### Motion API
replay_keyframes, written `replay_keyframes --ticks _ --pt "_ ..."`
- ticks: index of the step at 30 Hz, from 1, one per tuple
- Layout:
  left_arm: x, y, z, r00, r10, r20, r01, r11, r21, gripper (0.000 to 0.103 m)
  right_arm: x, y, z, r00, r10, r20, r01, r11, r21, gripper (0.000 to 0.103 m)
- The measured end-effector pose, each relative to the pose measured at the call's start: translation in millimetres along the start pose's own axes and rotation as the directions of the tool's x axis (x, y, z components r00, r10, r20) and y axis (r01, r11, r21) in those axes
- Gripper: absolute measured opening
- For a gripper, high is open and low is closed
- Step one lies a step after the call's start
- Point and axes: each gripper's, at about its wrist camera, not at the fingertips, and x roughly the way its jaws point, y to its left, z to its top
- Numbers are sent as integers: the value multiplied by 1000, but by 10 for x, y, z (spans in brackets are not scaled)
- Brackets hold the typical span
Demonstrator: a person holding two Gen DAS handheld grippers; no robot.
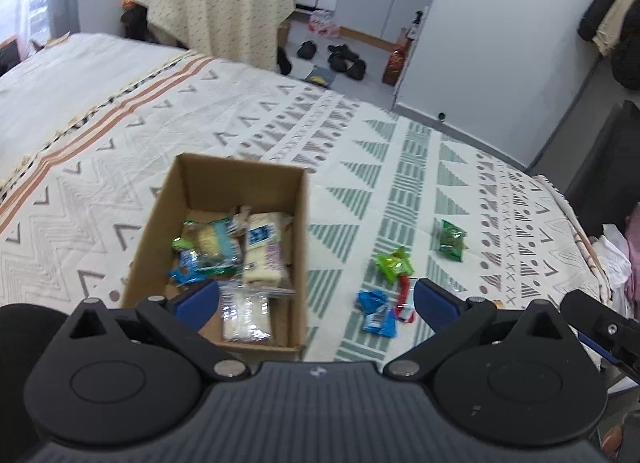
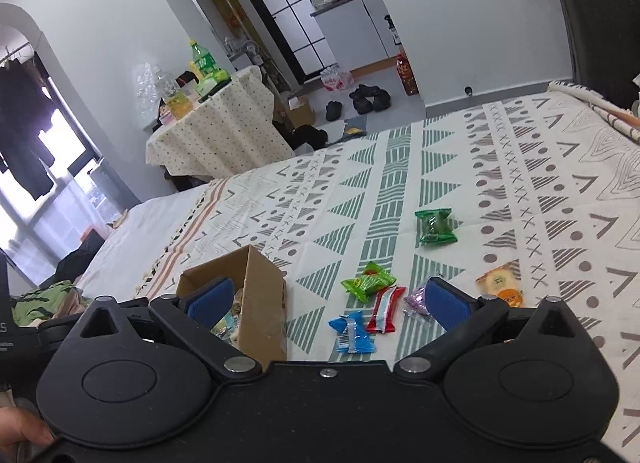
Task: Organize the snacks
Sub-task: 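Move both tools back over the remaining snack pile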
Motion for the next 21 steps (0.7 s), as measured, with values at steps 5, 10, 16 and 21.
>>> replay_keyframes --ticks 5,10,16,21 --pt "39 -197 -49 1000 -20 -20 20 1000 14 103 -48 -181 26 1000 -4 4 3 999 36 103" --pt "67 -354 -75 1000 -29 1 29 999 29 103 -90 -306 46 1000 -8 9 7 999 38 103" --pt "100 -529 -108 999 -38 24 37 999 39 103 -166 -499 50 999 -26 27 24 998 64 103" --pt "224 -625 -139 999 -48 7 48 998 37 102 -199 -708 60 998 -52 37 48 992 116 103"
